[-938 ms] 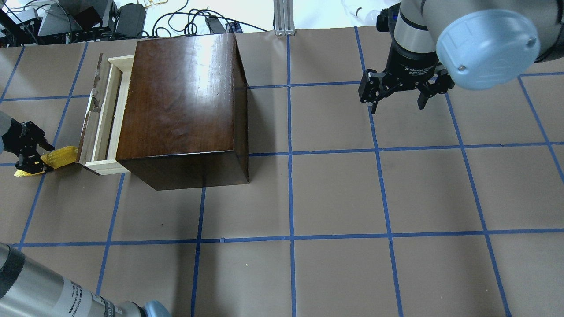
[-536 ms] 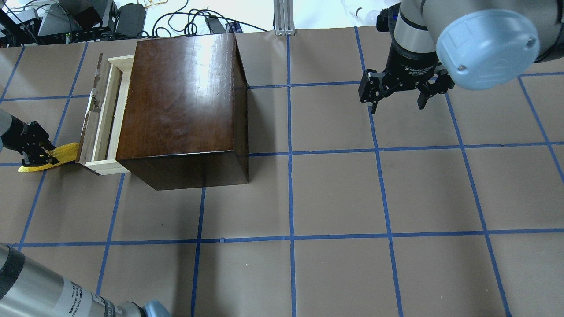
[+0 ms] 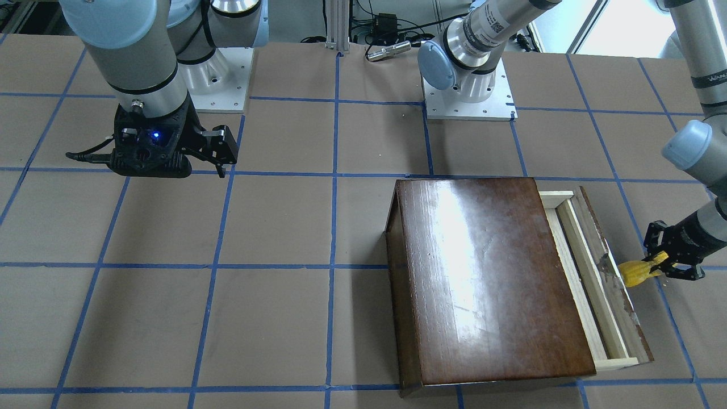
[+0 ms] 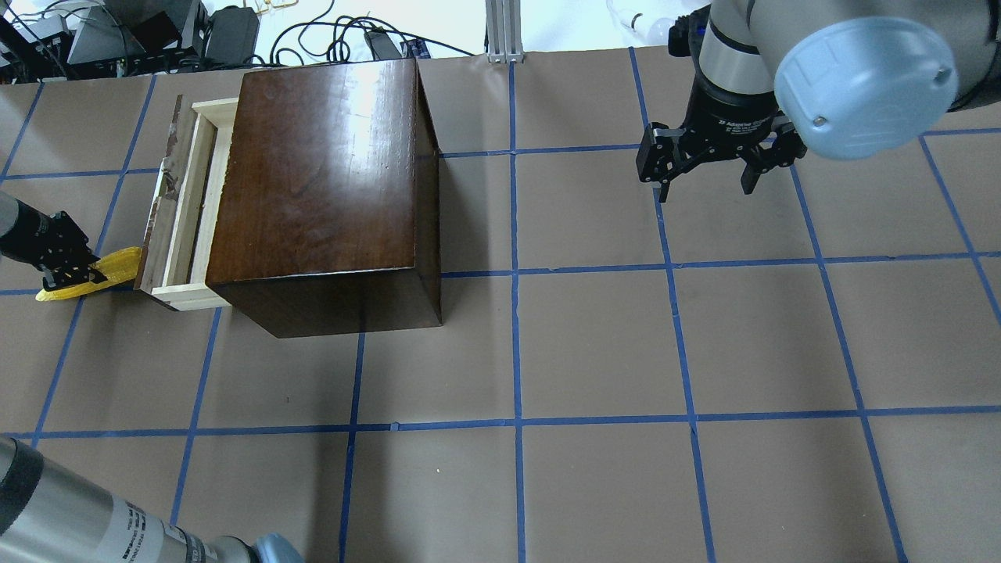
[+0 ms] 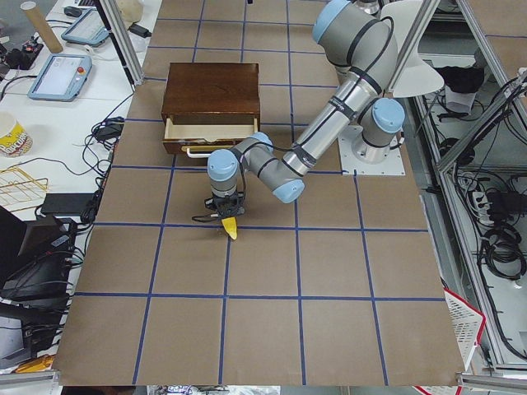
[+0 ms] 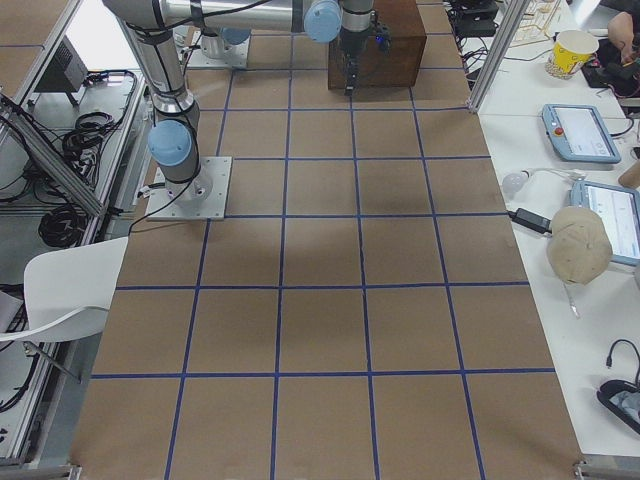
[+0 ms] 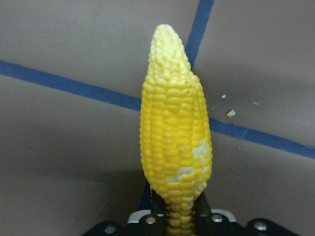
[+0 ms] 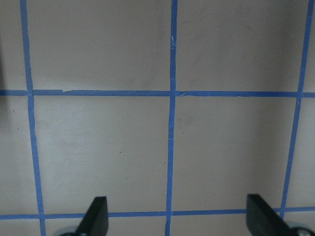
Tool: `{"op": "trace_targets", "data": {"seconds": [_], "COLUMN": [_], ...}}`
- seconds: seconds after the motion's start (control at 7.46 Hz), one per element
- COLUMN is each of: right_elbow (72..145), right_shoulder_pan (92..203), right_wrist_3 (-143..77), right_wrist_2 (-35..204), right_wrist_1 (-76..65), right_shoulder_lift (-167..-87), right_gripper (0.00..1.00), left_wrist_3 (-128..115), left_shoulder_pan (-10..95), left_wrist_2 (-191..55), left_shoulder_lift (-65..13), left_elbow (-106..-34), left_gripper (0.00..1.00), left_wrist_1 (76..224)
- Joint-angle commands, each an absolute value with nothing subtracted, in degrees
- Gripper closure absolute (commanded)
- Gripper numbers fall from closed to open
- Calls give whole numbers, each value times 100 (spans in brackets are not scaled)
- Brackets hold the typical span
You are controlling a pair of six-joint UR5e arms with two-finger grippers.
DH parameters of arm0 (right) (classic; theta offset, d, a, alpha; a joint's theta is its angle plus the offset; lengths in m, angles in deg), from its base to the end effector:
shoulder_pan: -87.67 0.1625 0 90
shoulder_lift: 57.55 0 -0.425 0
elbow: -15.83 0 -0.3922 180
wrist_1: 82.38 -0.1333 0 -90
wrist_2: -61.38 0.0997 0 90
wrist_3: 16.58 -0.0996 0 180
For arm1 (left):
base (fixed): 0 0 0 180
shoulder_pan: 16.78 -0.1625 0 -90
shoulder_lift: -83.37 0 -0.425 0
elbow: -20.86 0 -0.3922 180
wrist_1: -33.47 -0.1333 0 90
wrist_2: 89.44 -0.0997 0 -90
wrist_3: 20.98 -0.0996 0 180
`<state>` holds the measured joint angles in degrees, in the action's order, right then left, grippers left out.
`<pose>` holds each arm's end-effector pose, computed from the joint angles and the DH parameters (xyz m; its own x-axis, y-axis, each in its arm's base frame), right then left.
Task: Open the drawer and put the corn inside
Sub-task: 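Lift the corn with the left gripper away from the table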
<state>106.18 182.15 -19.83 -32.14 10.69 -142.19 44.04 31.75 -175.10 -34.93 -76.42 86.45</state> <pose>0.1678 -0.5134 0.4427 -0.9977 -0.0242 0.0638 -0.0215 0.9989 0.0425 0.3068 -0.5598 0.2117 0.2840 -0.9573 0.0547 -0.9580 -0.2809 0.0580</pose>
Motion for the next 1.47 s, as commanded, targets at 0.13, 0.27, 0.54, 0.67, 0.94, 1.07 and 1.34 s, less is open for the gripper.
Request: {"op": "trace_targets", "data": {"seconds": [0.13,0.27,0.54,0.67,0.94,1.07,1.34], "right_elbow": [10618,10618,10618,10618,10618,10618,10618], "right_shoulder_pan": [18215,18215,18215,18215,18215,18215,18215], "right_wrist_3": [-1983,-1983,-1983,-1983,-1983,-1983,-1983], "right_wrist_2": [-3214,-3214,-3214,-3214,-3214,-3214,-3214], "right_wrist_1": [1069,1069,1069,1078,1069,1069,1069], "right_shoulder_lift": [-14219,-14219,-14219,-14219,-14219,-14219,-14219], "right_gripper": [0,0,0,0,0,0,0], "left_wrist_3": [4405,4414,4144,3655,2636,2065,1866], "left_shoulder_pan": [3173,3182,3200,3226,3252,3279,3297], "left_wrist_2": [-17513,-17469,-17408,-17407,-17425,-17434,-17469], "left_shoulder_lift": [-3082,-2889,-2677,-2589,-2483,-2431,-2264], "left_elbow": [-7451,-7285,-6662,-6398,-6106,-6088,-6088], "left_gripper": [100,100,100,100,100,100,100], "left_wrist_1": [9022,9459,10312,10751,11159,11151,11300]}}
